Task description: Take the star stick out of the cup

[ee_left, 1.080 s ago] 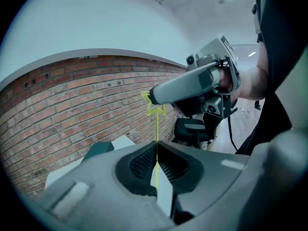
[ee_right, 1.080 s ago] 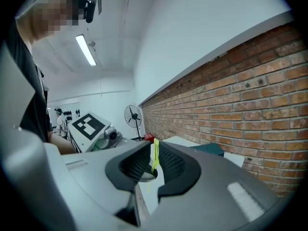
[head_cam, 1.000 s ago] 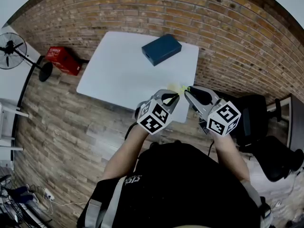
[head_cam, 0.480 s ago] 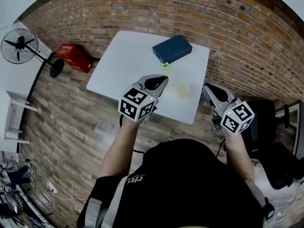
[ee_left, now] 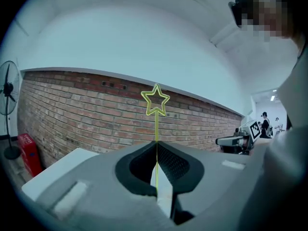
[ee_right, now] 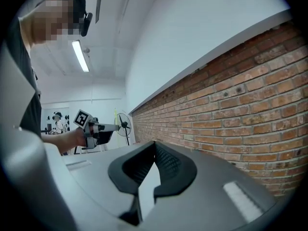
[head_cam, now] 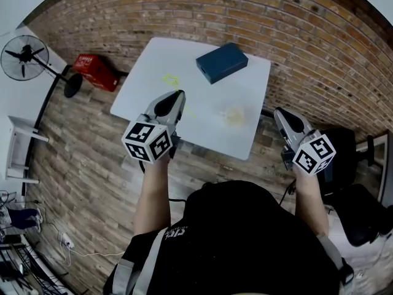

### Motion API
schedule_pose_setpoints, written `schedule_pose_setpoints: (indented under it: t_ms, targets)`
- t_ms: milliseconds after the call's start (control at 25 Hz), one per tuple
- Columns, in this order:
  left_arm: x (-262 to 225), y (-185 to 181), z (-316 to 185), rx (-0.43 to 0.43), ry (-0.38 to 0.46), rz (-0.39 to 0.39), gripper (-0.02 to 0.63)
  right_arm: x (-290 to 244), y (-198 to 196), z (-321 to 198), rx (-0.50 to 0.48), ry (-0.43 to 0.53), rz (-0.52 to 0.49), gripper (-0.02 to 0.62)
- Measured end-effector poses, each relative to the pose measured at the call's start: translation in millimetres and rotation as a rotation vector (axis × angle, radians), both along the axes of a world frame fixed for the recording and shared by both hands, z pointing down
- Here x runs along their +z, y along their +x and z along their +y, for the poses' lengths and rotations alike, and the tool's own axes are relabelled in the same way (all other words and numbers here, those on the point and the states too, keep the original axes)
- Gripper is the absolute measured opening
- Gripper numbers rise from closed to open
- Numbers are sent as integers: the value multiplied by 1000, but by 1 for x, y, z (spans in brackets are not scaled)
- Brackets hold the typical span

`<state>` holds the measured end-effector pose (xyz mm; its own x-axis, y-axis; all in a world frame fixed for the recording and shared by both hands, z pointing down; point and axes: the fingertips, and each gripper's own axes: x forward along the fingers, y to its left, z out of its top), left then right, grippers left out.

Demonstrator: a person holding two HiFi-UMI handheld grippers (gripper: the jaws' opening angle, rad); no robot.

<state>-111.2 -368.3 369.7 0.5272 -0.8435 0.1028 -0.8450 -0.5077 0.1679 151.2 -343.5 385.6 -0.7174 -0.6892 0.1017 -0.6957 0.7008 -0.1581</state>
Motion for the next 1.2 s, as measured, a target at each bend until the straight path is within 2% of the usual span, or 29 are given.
schedule_pose_setpoints:
  t_ms: [320,520,1000,1200]
  targets:
    - [-3,-21,7,-77,29,35,11,11,20,1,21,-30,-21,-2]
    - [3,-19,12,-93,16,35,11,16,25,2,40,-21,22,-2]
    - [4,-20,20,-116,17,2,11,17,4,9,-47,5,49,-3]
    - [9,-15,17,-128,4,6,11,10,-1,7,-47,2,10,-2]
